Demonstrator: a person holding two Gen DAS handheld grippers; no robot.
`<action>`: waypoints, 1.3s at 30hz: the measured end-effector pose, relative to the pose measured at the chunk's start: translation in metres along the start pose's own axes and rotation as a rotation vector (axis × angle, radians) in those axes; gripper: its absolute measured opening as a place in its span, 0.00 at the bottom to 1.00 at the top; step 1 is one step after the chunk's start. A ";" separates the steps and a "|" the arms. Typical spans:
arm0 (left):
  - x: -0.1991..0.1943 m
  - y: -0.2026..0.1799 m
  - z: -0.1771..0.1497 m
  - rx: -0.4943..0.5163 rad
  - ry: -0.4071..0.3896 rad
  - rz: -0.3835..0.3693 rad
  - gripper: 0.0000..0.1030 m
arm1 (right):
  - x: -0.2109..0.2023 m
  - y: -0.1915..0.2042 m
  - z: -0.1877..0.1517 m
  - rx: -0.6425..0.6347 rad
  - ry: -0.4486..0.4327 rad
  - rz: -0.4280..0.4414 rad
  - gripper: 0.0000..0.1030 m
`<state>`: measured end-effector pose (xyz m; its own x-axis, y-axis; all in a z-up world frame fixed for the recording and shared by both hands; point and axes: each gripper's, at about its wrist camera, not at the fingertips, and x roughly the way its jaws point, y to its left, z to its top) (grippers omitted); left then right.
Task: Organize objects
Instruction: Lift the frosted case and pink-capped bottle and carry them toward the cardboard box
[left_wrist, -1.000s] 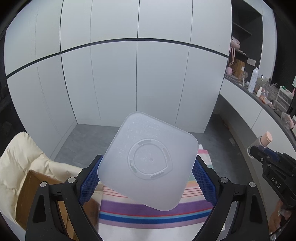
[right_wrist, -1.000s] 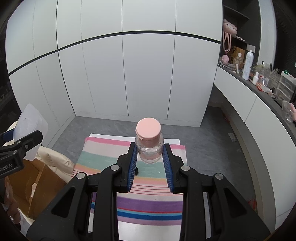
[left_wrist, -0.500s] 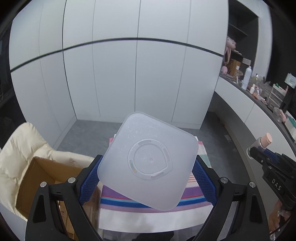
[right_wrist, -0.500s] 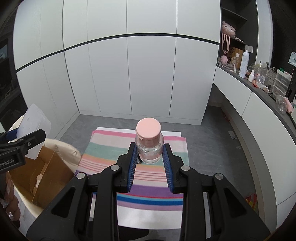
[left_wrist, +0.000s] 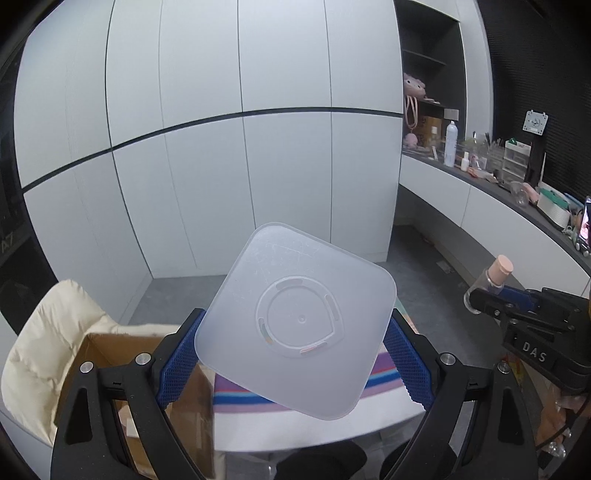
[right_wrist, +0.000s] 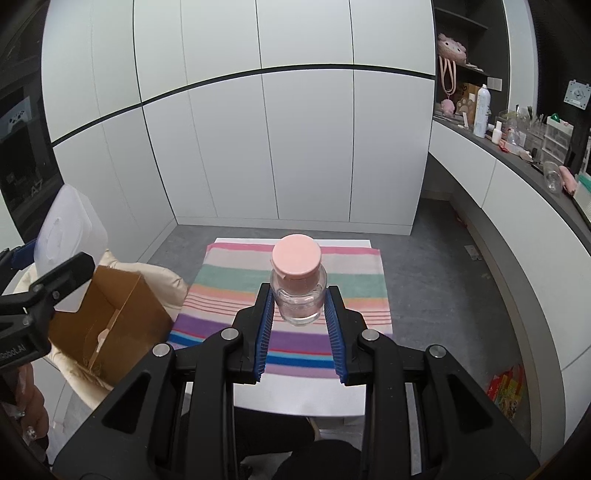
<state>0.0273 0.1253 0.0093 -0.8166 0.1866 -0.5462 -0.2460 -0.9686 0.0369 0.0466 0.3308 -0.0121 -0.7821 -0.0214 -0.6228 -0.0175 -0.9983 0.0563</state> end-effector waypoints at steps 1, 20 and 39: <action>-0.004 0.001 -0.003 -0.011 0.006 -0.004 0.90 | -0.004 0.000 -0.004 0.001 0.001 0.003 0.28; -0.055 0.017 -0.073 -0.067 0.063 0.032 0.90 | -0.056 0.007 -0.093 0.016 0.088 -0.023 0.28; -0.060 0.051 -0.105 -0.150 0.116 0.085 0.90 | -0.050 0.005 -0.114 0.016 0.161 -0.021 0.28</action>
<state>0.1190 0.0478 -0.0442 -0.7634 0.0913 -0.6394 -0.0913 -0.9953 -0.0332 0.1565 0.3201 -0.0698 -0.6712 -0.0100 -0.7412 -0.0440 -0.9976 0.0534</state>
